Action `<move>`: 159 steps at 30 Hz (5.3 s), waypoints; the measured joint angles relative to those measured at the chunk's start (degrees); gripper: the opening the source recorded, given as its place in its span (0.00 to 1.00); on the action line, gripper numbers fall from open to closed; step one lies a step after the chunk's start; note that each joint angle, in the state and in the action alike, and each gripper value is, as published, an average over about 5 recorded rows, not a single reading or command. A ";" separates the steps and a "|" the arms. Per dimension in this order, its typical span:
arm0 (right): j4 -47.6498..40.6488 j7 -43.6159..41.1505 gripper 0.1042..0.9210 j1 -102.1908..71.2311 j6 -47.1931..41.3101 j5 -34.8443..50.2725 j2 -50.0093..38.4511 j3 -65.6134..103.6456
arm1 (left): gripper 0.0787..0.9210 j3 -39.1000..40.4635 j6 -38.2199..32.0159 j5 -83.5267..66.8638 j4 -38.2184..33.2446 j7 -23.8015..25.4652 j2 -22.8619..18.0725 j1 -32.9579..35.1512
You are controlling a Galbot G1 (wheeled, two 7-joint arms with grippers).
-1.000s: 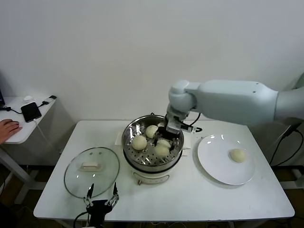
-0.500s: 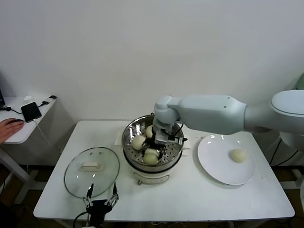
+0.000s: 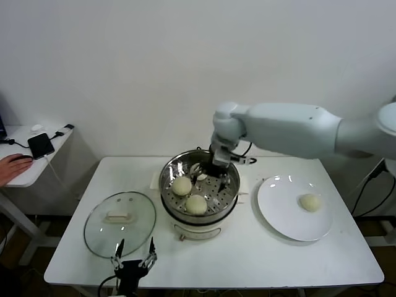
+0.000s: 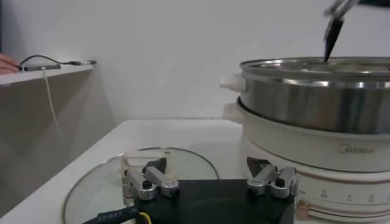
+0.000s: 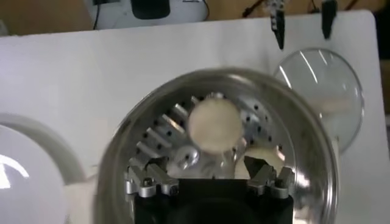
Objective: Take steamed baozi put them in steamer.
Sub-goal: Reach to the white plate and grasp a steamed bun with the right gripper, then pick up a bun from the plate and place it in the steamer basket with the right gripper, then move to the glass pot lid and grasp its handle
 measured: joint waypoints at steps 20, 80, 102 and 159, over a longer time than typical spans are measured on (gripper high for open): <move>-13.82 -4.07 0.88 -7.15 -19.81 3.36 -23.21 -0.59 | 0.88 -0.93 -0.21 -0.94 -1.68 0.15 0.74 1.35; -5.99 0.01 0.69 4.17 -36.73 19.75 -16.14 -6.04 | 0.88 0.36 -0.41 -0.45 -4.50 0.02 1.26 3.02; 6.07 16.12 0.69 3.34 -54.87 36.86 0.37 -10.10 | 0.88 0.85 -0.52 -1.02 -5.05 -0.03 0.99 2.21; 13.35 49.23 0.88 -76.12 -30.52 21.17 -22.87 89.58 | 0.88 -1.07 -6.42 4.65 -0.22 -1.84 5.64 -2.66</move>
